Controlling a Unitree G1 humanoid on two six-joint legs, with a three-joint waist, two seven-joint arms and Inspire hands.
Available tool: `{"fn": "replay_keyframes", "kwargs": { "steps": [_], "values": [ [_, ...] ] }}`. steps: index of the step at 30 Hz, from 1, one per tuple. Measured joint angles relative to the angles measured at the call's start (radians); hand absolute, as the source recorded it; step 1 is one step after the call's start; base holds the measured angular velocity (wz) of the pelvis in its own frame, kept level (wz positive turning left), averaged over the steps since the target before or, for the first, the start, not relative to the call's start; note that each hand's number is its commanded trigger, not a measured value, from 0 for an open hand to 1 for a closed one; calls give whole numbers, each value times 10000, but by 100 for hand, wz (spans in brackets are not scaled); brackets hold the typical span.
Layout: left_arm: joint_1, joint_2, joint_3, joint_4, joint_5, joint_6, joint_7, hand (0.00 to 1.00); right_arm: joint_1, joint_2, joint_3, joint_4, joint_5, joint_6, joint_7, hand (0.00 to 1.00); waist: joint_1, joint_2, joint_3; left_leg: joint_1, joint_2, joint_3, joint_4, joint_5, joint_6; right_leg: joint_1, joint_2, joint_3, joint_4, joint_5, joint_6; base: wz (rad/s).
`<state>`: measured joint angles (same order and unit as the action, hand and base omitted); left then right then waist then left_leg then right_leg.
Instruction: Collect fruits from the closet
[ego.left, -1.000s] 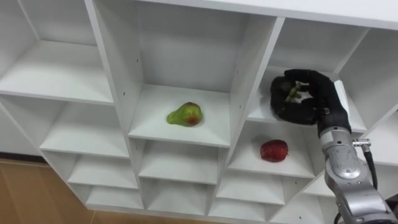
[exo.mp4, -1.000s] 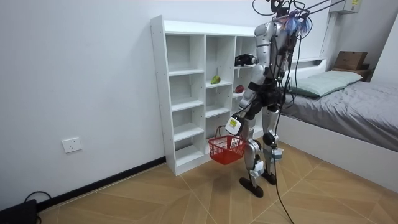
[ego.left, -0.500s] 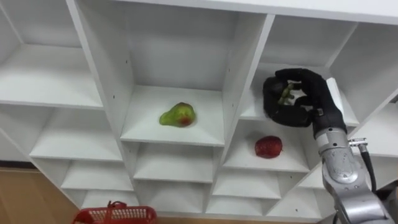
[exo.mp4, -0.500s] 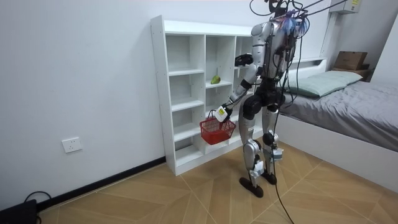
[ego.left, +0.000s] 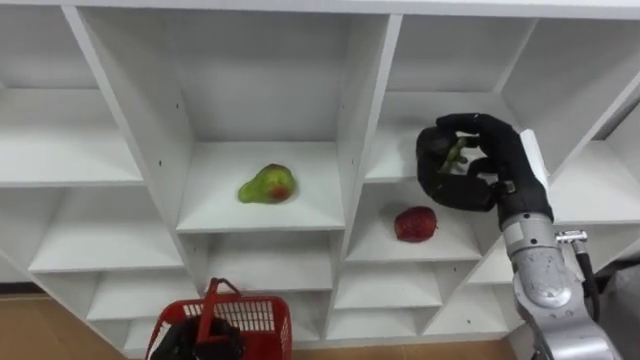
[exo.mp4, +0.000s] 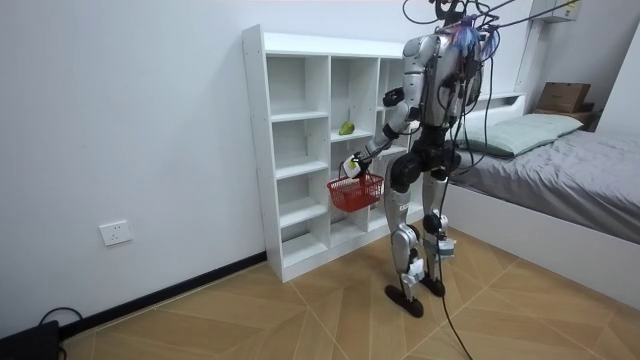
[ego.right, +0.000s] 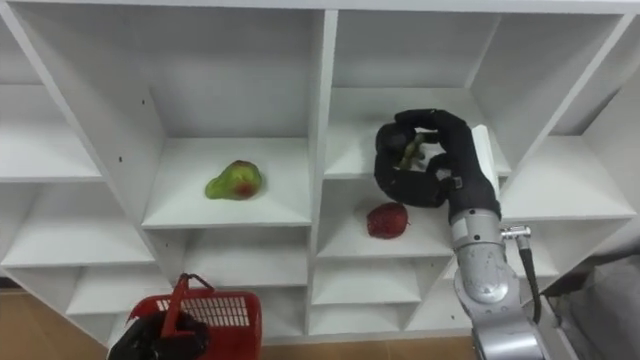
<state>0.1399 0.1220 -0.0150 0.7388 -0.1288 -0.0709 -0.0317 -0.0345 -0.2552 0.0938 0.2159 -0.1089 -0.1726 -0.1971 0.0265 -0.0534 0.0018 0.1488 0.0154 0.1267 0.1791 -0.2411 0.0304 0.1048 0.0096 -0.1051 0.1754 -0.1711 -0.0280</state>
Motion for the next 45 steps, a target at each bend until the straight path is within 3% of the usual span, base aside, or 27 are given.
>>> {"fn": "replay_keyframes", "kwargs": {
  "steps": [4, 14, 20, 28, 34, 39, 45],
  "values": [
    [5, 21, -454, -611, -34, -30, -242, 100, 10, 0, -71, -283, 75, 0, -1, 100, -119, -108, 5, -39, 16, 83, 4, 0, 0, -59, 14, 74, 4, 2, -3, -3],
    [9, -27, -976, -1448, -657, -122, -732, 100, 221, 85, -40, -1580, 25, -52, -107, 100, -200, -121, 0, -51, 77, 360, 7, -1, -2, -229, 83, 260, -10, 9, -14, -9],
    [8, -116, -1261, -1463, -744, -128, -829, 100, 261, 249, -52, -1784, 1340, 1, 330, 100, -221, -108, 1, -55, 77, 347, -1, -1, -3, -242, 83, 254, -12, 10, -15, 0],
    [6, -76, -1258, -1479, -743, -127, -1404, 100, 435, 248, -26, -2411, 2442, 34, 1989, 100, -212, -72, 18, -141, 84, 337, -28, -4, -7, -374, 100, 327, 40, 24, -31, 0],
    [4, 139, -1450, -1525, -747, -97, -1611, 100, 698, 228, 343, -2542, 2560, 650, 3512, 100, -189, -59, 15, -314, 94, 356, 30, -4, -7, -589, 102, 289, 123, 35, -45, -1],
    [0, 169, -1461, -1523, -748, -97, -1567, 100, 737, 157, 531, -2537, 2625, 876, 4523, 100, -111, -93, 18, -327, 95, 356, 34, -4, -7, -618, 99, 278, 142, 36, -48, -1],
    [-24, 521, -1501, -1532, -726, -99, -1511, 100, 841, -63, 692, -2386, 2645, 876, 5011, 100, -10, -283, 105, -346, 103, 355, 46, -2, -9, -658, 100, 249, 169, 38, -51, 0]
  ]
}}
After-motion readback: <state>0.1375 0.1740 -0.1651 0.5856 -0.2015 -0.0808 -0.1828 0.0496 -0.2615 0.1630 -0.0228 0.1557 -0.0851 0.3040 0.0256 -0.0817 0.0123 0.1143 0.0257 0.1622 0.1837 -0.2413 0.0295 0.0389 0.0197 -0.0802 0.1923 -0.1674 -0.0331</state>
